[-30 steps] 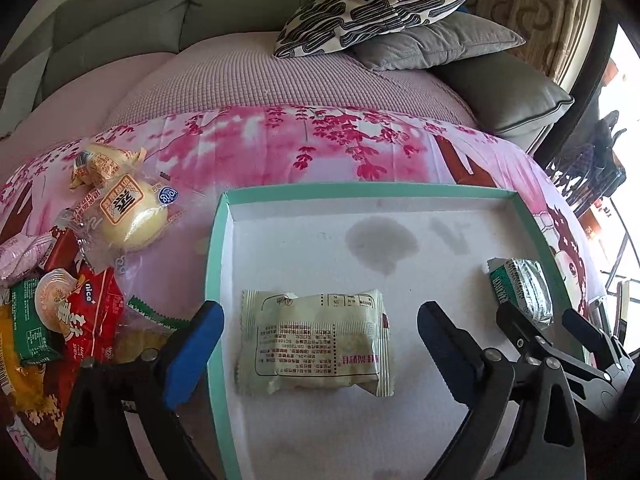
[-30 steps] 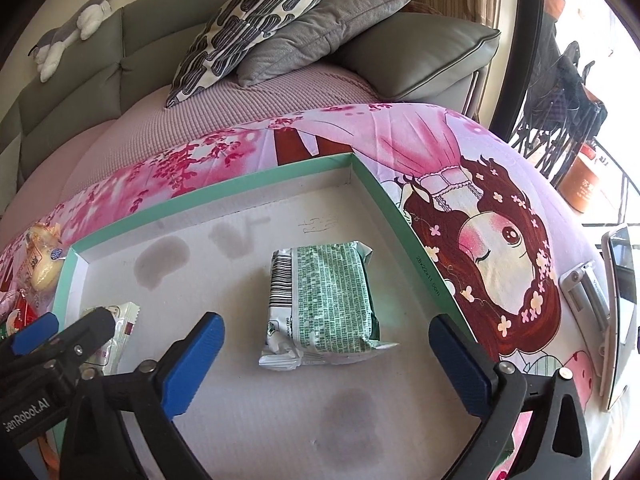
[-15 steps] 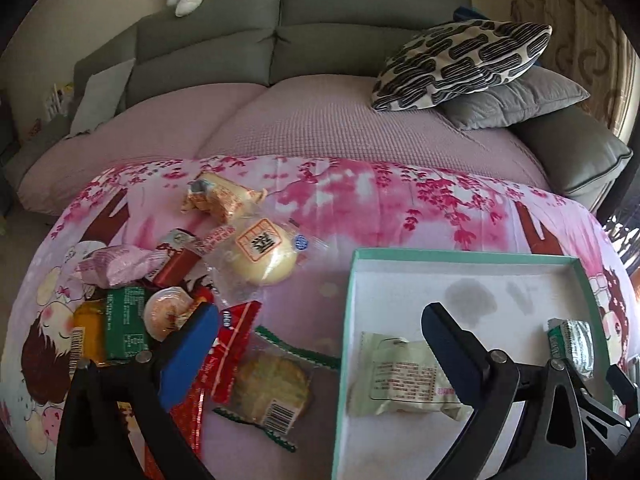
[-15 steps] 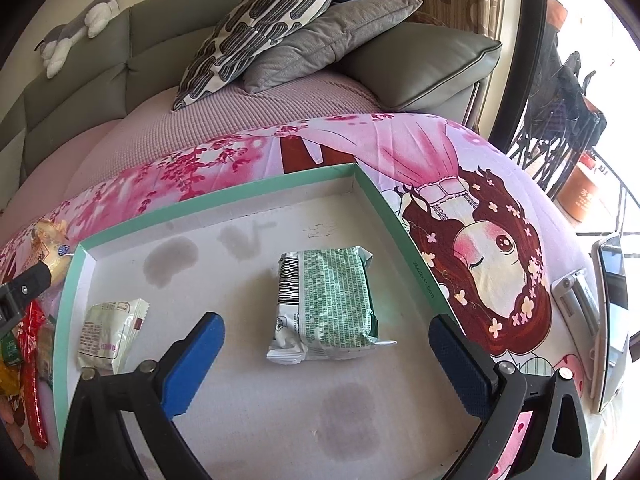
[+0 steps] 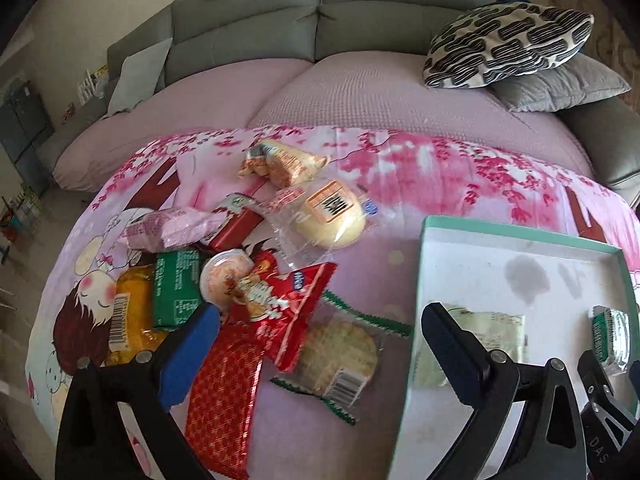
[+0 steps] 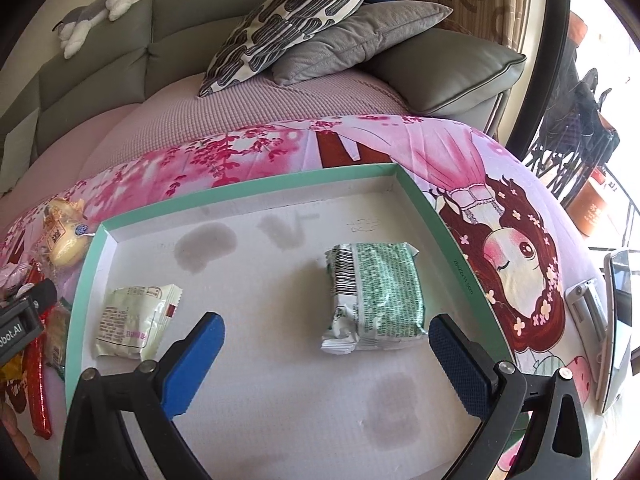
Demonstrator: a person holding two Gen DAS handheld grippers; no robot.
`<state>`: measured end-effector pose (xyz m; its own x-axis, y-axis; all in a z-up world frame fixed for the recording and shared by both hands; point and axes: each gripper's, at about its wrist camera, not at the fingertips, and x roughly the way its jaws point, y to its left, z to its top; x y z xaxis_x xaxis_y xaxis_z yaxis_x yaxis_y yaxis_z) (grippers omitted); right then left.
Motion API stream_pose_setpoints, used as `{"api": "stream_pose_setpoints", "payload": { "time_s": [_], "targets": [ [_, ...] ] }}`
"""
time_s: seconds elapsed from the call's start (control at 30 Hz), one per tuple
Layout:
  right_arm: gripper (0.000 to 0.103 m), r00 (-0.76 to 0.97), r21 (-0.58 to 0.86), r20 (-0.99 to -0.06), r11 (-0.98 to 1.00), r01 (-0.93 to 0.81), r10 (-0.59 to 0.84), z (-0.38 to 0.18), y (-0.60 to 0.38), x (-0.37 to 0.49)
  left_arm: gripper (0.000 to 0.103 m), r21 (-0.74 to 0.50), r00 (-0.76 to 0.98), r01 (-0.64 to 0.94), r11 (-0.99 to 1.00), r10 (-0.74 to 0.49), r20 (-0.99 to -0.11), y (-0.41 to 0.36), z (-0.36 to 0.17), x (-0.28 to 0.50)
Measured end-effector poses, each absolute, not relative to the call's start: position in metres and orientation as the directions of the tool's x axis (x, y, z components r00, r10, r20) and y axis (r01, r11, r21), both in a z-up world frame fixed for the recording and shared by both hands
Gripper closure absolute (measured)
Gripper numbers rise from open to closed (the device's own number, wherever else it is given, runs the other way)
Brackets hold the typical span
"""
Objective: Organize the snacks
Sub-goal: 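Move both open tools back to the snack pile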
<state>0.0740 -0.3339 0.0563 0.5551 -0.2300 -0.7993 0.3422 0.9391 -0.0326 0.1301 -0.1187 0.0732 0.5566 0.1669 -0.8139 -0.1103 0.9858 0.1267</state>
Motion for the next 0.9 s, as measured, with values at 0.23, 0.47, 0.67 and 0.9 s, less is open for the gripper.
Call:
{"api": "stream_pose_setpoints", "payload": {
  "time_s": [0.23,0.47,0.67,0.9],
  "targets": [
    [0.000,0.581,-0.029,-0.798,0.972,0.232,-0.162,0.057,-0.285,0.082,0.002,0.122,0.490,-0.236,0.964,0.226,-0.842,-0.061,0.072,0.123],
    [0.000,0.593,-0.030,-0.799,0.991,0.130,-0.102,0.057,-0.237,0.087,0.002,0.104,0.490,-0.333,0.937,0.265,-0.831,-0.012,0.081,0.112],
    [0.000,0.591,-0.017,-0.805,0.998,0.063,-0.051,0.052,-0.204,0.088,0.002,0.091,0.472,-0.385,0.918,0.281,-0.836,0.021,0.080,0.106],
    [0.000,0.584,-0.007,-0.811,1.000,0.008,-0.010,0.048,-0.175,0.089,0.002,0.054,0.472,-0.420,0.906,0.269,-0.840,0.049,0.081,0.097]
  ]
}}
